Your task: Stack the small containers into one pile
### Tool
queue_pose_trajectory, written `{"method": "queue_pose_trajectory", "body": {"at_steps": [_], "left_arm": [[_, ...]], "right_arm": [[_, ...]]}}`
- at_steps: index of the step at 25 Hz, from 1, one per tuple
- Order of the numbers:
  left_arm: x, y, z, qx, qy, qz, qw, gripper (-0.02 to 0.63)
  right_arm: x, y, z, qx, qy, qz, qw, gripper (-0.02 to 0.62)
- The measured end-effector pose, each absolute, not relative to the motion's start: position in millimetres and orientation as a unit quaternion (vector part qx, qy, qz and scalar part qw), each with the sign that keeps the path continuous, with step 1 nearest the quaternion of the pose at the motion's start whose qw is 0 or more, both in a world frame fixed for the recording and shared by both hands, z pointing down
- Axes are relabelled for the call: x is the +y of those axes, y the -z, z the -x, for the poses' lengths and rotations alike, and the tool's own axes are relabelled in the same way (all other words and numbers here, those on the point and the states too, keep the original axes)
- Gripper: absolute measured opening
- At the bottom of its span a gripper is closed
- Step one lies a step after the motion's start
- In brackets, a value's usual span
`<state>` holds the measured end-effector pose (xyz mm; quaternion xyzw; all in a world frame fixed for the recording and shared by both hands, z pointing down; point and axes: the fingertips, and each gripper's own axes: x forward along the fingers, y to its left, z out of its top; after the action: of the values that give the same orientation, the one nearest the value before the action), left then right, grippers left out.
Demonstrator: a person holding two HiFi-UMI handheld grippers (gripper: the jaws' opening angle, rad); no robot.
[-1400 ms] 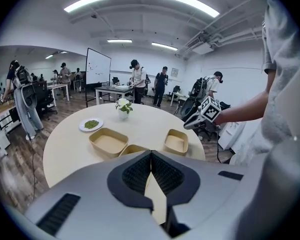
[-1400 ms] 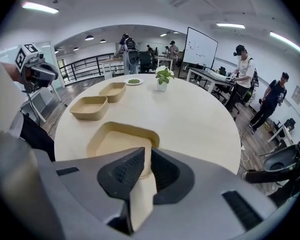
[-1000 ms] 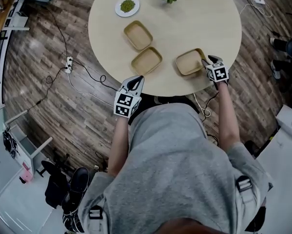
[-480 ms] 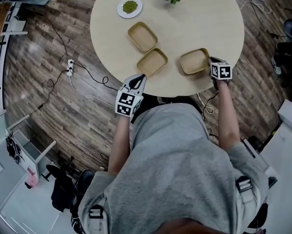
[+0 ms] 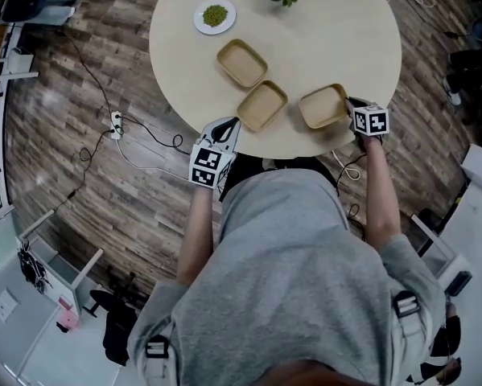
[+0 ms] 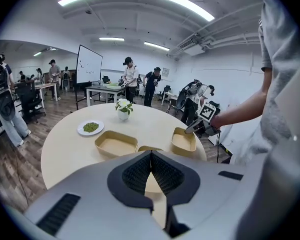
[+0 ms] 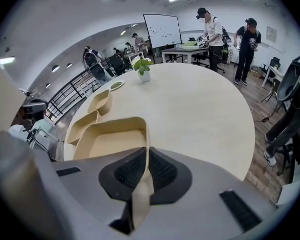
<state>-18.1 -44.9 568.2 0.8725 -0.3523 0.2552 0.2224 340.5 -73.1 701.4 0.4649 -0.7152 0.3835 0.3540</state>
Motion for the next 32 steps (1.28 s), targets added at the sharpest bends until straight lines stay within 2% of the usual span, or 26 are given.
{"method": "queue_pose_trajectory", "body": {"at_steps": [11, 19, 32], "left_arm": [[-57.3, -571.5, 65.3, -0.312, -0.25, -0.891, 0.217, 0.018], [-61.6, -572.4, 96.9, -0.28, -0.248, -0.905, 0.202, 0.018], [-61.9, -573.9, 109.5, -0.299, -0.235, -0.903, 0.2, 0.018]], "right_arm": [[-57.3, -690.9, -278.5, -0.709, -0.388, -0.473, 0.351, 0.023], [-31.2, -676.1, -267.5, -0.685, -0.394, -0.516, 0.33, 0.023], [-25.8, -671.7, -220.2, -0.716, -0.38, -0.503, 0.302, 0.023]]}}
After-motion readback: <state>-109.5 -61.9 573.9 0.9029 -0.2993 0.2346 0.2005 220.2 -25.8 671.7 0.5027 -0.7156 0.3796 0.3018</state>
